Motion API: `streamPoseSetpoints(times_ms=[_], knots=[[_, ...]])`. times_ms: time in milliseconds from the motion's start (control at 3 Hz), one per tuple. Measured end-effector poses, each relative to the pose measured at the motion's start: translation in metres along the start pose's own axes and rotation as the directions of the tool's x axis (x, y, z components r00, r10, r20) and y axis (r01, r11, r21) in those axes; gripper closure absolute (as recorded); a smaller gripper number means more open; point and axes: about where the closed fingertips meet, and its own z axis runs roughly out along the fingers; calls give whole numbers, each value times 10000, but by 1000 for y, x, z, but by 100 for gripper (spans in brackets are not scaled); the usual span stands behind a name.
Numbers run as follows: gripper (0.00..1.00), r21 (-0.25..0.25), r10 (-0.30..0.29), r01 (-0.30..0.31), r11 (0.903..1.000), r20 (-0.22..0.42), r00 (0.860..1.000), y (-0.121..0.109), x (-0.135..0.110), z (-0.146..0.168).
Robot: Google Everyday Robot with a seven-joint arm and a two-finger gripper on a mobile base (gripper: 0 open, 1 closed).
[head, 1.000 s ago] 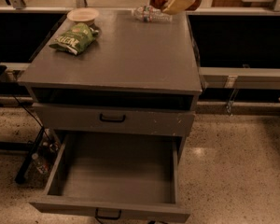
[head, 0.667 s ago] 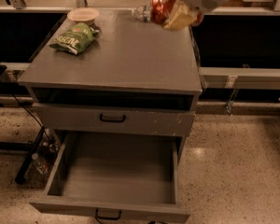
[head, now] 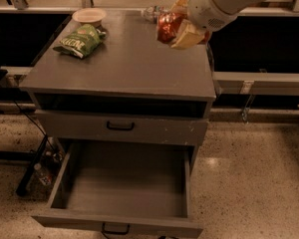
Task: Place coke can into middle drawer
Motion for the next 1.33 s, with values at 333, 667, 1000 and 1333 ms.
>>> streamPoseSetpoints(times_ms=[333,667,1000,1333], knots=[[100,-166,150,-146,9998,228,9996,6,-1,7],[100,-450,319,-300,9985,411,9986,22,-2,14],[100,-821,434,-384,9959,602,9972,42,-4,15],[100,-1582,526,-395,9866,794,9955,90,-8,26]])
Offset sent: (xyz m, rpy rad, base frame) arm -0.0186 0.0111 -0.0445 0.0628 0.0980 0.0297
